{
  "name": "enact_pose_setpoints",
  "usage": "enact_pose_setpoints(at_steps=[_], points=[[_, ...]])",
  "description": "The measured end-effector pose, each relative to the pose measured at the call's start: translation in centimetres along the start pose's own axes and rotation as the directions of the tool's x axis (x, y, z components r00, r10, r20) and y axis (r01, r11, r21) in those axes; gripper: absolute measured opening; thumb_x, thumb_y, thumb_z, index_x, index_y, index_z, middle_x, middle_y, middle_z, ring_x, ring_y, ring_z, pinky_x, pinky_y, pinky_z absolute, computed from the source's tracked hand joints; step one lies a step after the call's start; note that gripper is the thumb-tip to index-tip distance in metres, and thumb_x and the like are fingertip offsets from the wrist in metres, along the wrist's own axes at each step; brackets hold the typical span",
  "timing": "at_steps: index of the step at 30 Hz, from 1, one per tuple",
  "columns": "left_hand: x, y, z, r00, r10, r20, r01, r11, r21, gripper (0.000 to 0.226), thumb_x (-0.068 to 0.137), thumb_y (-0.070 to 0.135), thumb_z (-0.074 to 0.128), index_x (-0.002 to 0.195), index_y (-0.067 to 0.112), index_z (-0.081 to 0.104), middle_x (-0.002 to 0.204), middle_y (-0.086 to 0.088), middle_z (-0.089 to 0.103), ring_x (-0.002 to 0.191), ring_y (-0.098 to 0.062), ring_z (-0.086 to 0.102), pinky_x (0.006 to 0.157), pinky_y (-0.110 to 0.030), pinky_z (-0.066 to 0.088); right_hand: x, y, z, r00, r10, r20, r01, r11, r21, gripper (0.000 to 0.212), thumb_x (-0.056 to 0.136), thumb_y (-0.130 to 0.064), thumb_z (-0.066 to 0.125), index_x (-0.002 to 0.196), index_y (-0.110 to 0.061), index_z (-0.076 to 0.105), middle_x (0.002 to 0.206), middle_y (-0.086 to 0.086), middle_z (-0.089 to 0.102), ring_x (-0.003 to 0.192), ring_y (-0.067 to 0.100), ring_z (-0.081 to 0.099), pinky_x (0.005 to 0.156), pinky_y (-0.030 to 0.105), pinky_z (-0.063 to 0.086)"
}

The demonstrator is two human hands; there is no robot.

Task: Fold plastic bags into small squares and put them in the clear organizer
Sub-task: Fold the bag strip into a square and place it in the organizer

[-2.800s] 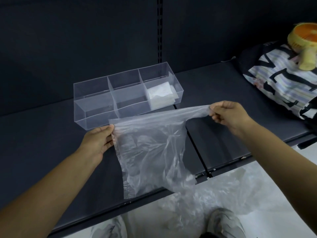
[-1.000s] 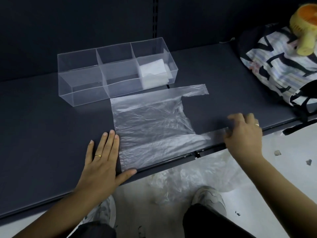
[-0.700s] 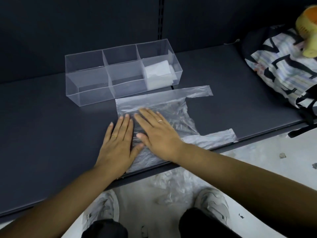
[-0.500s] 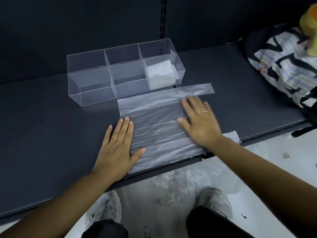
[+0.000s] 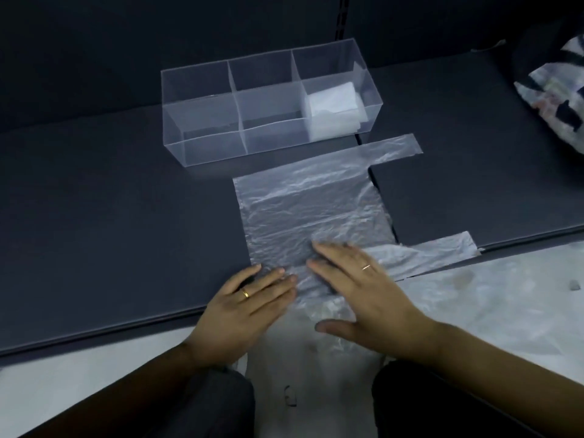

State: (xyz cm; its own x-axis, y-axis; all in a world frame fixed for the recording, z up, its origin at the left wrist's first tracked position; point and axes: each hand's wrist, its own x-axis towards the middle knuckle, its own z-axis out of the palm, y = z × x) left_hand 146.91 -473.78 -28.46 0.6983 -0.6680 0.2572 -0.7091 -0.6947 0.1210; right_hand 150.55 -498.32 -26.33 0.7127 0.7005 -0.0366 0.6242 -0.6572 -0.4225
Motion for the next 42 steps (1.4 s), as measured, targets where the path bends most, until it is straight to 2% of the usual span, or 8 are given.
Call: enact_pose_setpoints(at_steps=[6, 11, 16, 22, 31, 37, 40, 42], points=[[2.3, 0.3, -2.8, 0.923, -0.327, -0.205, 0.259, 0.918, -0.301, 0.029, 0.094, 0.028, 0.054, 0.095, 0.012, 0.077, 0.097, 0.002, 0.074, 0.094, -0.010, 0.069, 0.091, -0.027, 0.048, 1.0, -0.8, 0.6, 0.976, 0.033, -0.216, -0.038, 0.999, -0.020, 0.031, 0.077, -0.026, 0.077, 0.104, -0.012, 0.071, 0.115, 0.005, 0.067, 0.104, 0.027, 0.064, 0.094, 0.036, 0.042], [3.9, -2.4, -7.1, 0.700, -0.703, 0.125, 0.585, 0.465, -0.664, 0.014, 0.079, 0.046, 0.064, 0.088, 0.043, 0.074, 0.083, 0.030, 0.070, 0.079, 0.012, 0.064, 0.073, 0.000, 0.041, -1.5, 2.3, -4.3, 0.938, 0.245, -0.245, -0.241, 0.969, 0.044, 0.016, 0.088, -0.025, 0.063, 0.081, -0.015, 0.073, 0.080, -0.003, 0.070, 0.072, 0.022, 0.065, 0.068, 0.022, 0.042], [3.8, -5.9, -8.4, 0.623, -0.698, 0.353, 0.654, 0.217, -0.725, 0.016, 0.076, 0.039, 0.064, 0.085, 0.040, 0.076, 0.084, 0.015, 0.075, 0.079, 0.007, 0.067, 0.069, -0.001, 0.043, -4.8, 5.7, -10.1, 0.858, 0.514, 0.012, -0.474, 0.782, 0.405, 0.017, 0.088, -0.038, 0.057, 0.080, -0.037, 0.072, 0.080, -0.019, 0.072, 0.076, -0.002, 0.066, 0.071, 0.011, 0.045], [4.9, -9.3, -7.1, 0.489, -0.791, 0.369, 0.664, 0.063, -0.745, 0.021, 0.073, 0.038, 0.070, 0.086, 0.023, 0.078, 0.087, 0.008, 0.076, 0.081, 0.001, 0.068, 0.073, -0.010, 0.048, -2.3, 9.4, -12.2, 0.794, 0.606, -0.035, -0.440, 0.614, 0.655, 0.022, 0.078, -0.044, 0.063, 0.080, -0.027, 0.077, 0.075, -0.006, 0.073, 0.068, -0.002, 0.063, 0.069, 0.004, 0.044], [7.6, -13.1, -2.0, 0.415, -0.891, 0.186, 0.762, 0.229, -0.606, 0.017, 0.085, 0.029, 0.072, 0.069, 0.032, 0.069, 0.067, 0.018, 0.069, 0.059, 0.008, 0.059, 0.067, -0.017, 0.044, 4.5, 15.2, -8.3, 0.617, 0.771, -0.154, -0.624, 0.599, 0.502, 0.030, 0.089, -0.032, 0.067, 0.073, -0.006, 0.070, 0.059, 0.004, 0.050, 0.054, 0.012, 0.042, 0.047, 0.018, 0.033], [8.0, -12.3, -2.3, 0.402, -0.915, 0.043, 0.827, 0.343, -0.446, 0.009, 0.087, 0.025, 0.068, 0.090, 0.016, 0.070, 0.085, 0.004, 0.065, 0.081, -0.016, 0.062, 0.072, -0.022, 0.044, 5.4, 15.5, -8.0, 0.593, 0.777, -0.213, -0.664, 0.621, 0.416, 0.029, 0.081, -0.038, 0.074, 0.068, -0.013, 0.068, 0.060, -0.002, 0.058, 0.058, 0.009, 0.051, 0.052, 0.020, 0.035], [8.4, -9.9, -3.0, 0.646, -0.724, -0.240, 0.685, 0.689, -0.236, 0.016, 0.091, 0.015, 0.062, 0.105, 0.008, 0.066, 0.103, -0.008, 0.059, 0.095, -0.026, 0.057, 0.085, -0.027, 0.041, 5.6, 15.5, -8.0, 0.587, 0.782, -0.207, -0.690, 0.618, 0.376, 0.027, 0.080, -0.037, 0.075, 0.071, -0.012, 0.068, 0.063, -0.004, 0.059, 0.062, 0.011, 0.054, 0.054, 0.023, 0.036], [9.1, -8.0, -2.7, 0.799, -0.570, -0.191, 0.541, 0.821, -0.184, 0.023, 0.093, 0.009, 0.055, 0.113, 0.003, 0.065, 0.115, -0.015, 0.061, 0.107, -0.030, 0.056, 0.096, -0.028, 0.037, 5.7, 15.3, -8.2, 0.582, 0.787, -0.204, -0.701, 0.613, 0.365, 0.026, 0.079, -0.034, 0.076, 0.077, -0.010, 0.066, 0.070, -0.001, 0.061, 0.072, 0.018, 0.059, 0.063, 0.024, 0.037]])
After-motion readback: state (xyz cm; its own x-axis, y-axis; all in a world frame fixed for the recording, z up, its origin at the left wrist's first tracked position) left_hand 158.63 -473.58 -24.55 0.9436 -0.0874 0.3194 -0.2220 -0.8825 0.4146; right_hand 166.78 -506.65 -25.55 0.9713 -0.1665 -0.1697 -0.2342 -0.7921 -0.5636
